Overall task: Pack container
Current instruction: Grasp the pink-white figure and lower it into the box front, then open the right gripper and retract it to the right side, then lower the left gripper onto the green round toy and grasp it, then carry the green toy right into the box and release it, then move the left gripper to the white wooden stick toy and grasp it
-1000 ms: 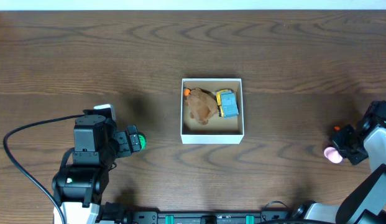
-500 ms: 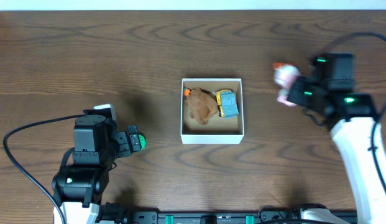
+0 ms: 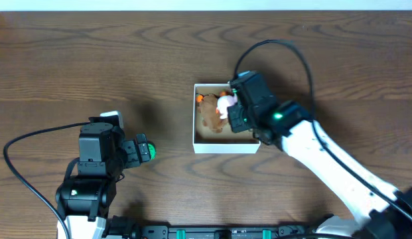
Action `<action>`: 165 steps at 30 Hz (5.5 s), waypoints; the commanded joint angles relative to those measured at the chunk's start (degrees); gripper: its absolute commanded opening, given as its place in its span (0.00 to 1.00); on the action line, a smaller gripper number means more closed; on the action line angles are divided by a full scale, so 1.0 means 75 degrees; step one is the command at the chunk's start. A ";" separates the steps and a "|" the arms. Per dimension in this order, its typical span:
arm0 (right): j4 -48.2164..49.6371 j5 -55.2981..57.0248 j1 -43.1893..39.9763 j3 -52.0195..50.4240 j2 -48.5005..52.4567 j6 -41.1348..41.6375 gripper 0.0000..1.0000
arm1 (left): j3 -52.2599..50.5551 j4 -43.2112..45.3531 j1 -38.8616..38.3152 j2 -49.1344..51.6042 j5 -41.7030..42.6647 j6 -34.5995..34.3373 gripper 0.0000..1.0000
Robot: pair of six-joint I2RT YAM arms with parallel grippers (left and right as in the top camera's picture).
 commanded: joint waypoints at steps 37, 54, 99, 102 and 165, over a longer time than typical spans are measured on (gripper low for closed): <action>-0.2471 0.0822 -0.5319 -0.0079 -0.2165 0.0924 0.81 | 0.0347 0.1212 0.0009 -0.0006 0.1664 -0.0061 0.98; -0.2620 0.0828 -0.5415 -0.0079 -0.2107 0.0420 0.89 | 0.0568 0.0382 0.0012 0.3596 0.0726 -0.0347 0.98; -0.2809 0.0822 -0.5928 -0.0079 -0.1475 0.0268 0.93 | 0.0475 0.0408 0.0012 0.6059 0.0726 -0.0364 0.58; -0.2812 0.0822 -0.5928 -0.0079 -0.1475 0.0239 0.93 | 0.0475 0.0402 0.0012 0.6059 0.0726 -0.0364 0.55; -0.2964 0.0825 -0.5928 -0.0079 -0.1475 0.0070 0.94 | 0.3410 -0.1781 -0.1349 0.3104 -0.1909 -0.3322 0.98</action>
